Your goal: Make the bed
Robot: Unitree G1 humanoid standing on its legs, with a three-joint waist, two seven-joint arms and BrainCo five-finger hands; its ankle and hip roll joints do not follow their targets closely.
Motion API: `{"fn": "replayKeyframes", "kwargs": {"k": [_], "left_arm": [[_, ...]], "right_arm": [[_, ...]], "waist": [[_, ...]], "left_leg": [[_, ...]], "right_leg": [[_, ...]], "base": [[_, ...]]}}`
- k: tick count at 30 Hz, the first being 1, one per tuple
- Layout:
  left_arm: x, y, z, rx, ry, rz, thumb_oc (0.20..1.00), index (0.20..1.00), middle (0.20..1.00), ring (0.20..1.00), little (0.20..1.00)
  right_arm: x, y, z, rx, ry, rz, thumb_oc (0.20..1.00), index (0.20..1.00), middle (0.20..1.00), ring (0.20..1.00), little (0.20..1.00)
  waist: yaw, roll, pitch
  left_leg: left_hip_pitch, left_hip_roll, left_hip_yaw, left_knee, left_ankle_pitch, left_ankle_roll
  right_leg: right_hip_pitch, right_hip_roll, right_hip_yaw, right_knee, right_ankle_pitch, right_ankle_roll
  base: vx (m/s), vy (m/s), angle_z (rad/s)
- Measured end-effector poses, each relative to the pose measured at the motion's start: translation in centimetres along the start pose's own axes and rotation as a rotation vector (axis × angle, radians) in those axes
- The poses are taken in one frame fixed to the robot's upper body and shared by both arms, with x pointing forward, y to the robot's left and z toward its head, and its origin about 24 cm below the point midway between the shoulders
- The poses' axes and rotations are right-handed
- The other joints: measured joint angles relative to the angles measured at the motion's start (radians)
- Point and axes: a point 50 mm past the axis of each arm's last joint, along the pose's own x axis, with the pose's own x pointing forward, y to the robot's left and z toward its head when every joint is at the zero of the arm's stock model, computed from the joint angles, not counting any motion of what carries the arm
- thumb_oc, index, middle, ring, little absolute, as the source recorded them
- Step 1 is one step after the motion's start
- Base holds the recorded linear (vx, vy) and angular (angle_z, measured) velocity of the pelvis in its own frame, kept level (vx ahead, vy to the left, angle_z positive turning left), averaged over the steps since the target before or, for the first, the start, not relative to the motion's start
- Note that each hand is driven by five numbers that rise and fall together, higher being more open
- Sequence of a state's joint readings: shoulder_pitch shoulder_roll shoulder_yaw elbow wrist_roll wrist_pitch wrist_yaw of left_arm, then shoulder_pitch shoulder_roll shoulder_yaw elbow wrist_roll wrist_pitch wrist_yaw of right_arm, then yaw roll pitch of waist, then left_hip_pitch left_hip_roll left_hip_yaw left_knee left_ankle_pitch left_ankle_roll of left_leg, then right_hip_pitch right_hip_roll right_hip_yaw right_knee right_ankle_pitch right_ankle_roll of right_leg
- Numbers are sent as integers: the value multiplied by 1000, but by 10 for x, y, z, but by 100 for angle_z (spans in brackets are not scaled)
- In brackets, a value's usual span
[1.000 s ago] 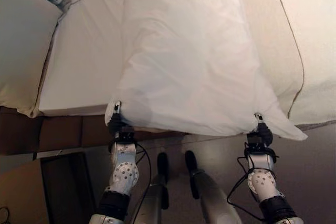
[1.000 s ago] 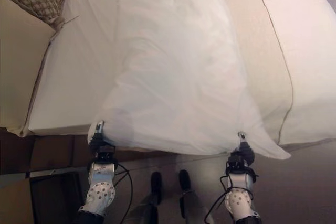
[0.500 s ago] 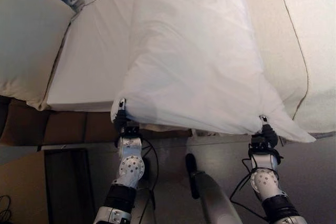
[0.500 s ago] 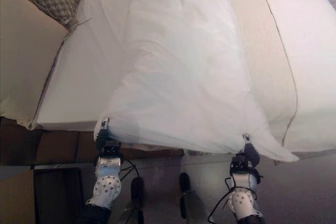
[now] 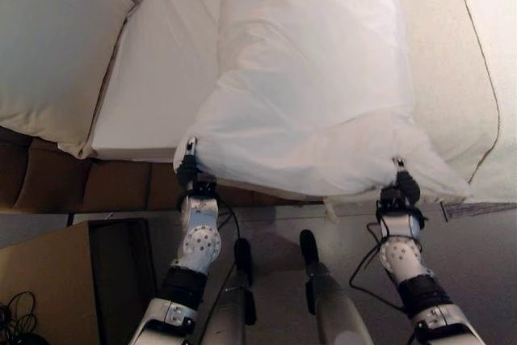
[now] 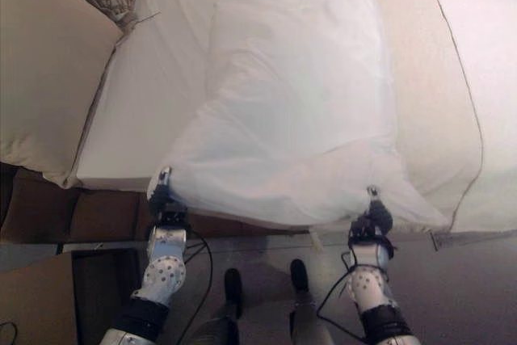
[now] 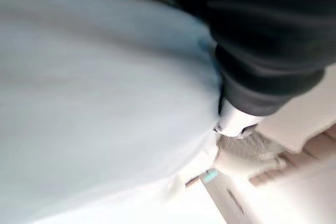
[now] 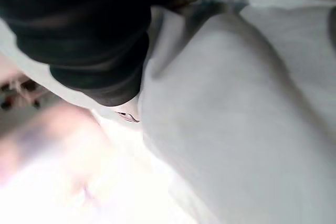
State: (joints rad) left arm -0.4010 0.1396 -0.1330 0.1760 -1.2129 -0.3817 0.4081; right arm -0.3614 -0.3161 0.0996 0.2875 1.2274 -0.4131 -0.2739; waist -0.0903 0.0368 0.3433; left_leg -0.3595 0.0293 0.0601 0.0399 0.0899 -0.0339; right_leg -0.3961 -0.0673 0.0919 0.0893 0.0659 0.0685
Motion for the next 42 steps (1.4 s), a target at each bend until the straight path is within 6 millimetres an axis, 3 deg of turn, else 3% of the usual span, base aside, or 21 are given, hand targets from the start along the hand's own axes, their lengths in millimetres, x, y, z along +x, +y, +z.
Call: {"fn": "replayKeyframes", "kwargs": {"k": [4,7,9,12,14,17,19,20,23,26,29,31,32,42], "left_arm": [[12,-37,16,25,-38,-129,200,200,200,200,200],[6,-38,24,33,-64,-168,200,200,200,200,200],[5,-31,24,44,-63,-152,200,200,200,200,200],[0,-3,26,93,-73,-69,200,200,200,200,200],[-4,15,26,118,-74,-9,200,200,200,200,200],[-10,45,15,158,-28,97,200,200,200,200,200],[-14,60,9,176,1,154,200,200,200,200,200],[-14,64,7,200,3,157,200,200,200,200,200],[-20,100,-7,330,76,273,200,200,200,200,200],[-24,105,-8,331,86,292,200,200,200,200,200],[-20,121,-9,402,98,347,200,200,200,200,200],[-22,156,-14,607,167,441,200,200,200,200,200],[-33,182,-17,641,244,593,200,200,200,200,200],[-41,190,-22,669,278,612,200,200,200,200,200]], "right_arm": [[14,50,23,-30,-60,175,200,200,200,200,200],[1,57,29,-18,-77,248,200,200,200,200,200],[-2,49,26,-21,-63,231,200,200,200,200,200],[-16,19,13,-51,5,162,200,200,200,200,200],[-26,-6,3,-80,47,99,200,200,200,200,200],[-39,-60,-18,-141,158,-91,200,200,200,200,200],[-50,-82,-26,-163,212,-165,200,200,200,200,200],[-49,-83,-28,-155,211,-159,200,200,200,200,200],[-57,-121,-41,-202,292,-298,200,200,200,200,200],[-58,-119,-42,-198,297,-281,200,200,200,200,200],[-58,-131,-47,-289,346,-306,200,200,200,200,200],[-68,-154,-57,-371,423,-351,200,200,200,200,200],[-75,-166,-62,-420,507,-408,200,200,200,200,200],[-82,-174,-66,-456,557,-434,200,200,200,200,200]], "waist": [[1,0,0],[0,0,0],[0,0,0],[-2,-1,1],[-4,-1,1],[-3,-1,3],[-3,-1,6],[-3,-1,7],[-3,0,15],[0,0,30],[4,0,31],[12,1,39],[18,5,27],[28,13,25]], "left_leg": [[-3,2,-3,-1,1,-2],[-3,3,-3,-7,1,-2],[-4,2,-3,-11,1,-2],[-9,3,-2,-17,0,-4],[-18,4,-3,-18,-1,-5],[-19,4,-3,-20,-1,-5],[-21,4,-3,-23,0,-5],[-17,4,-4,-23,0,-6],[-16,5,-5,-25,-1,-6],[-17,5,-7,-28,1,-8],[-8,6,-7,-32,1,-8],[28,14,-11,-39,-1,-18],[45,20,-12,-43,-10,-30],[37,29,-15,-47,-10,-32]], "right_leg": [[2,2,-1,-11,5,-1],[1,4,1,-18,5,-1],[-1,4,2,-21,5,-1],[-8,4,5,-25,5,-1],[-17,6,5,-26,5,-2],[-18,6,4,-29,5,-2],[-20,6,4,-30,5,-1],[-17,6,4,-30,4,-2],[-13,6,1,-37,5,-2],[-12,7,-1,-41,6,-3],[-4,7,-3,-43,4,-4],[20,-11,-58,-41,3,-4],[39,-4,-56,-53,-3,-4],[44,5,-62,-69,2,-17]], "base": [[0,-16,0],[0,0,0],[0,0,0],[-2,-10,-3],[0,0,0],[0,0,0],[0,0,0],[0,0,0],[0,0,0],[0,0,0],[4,-6,-1],[14,-7,-10],[10,2,-11],[6,2,3]]}}
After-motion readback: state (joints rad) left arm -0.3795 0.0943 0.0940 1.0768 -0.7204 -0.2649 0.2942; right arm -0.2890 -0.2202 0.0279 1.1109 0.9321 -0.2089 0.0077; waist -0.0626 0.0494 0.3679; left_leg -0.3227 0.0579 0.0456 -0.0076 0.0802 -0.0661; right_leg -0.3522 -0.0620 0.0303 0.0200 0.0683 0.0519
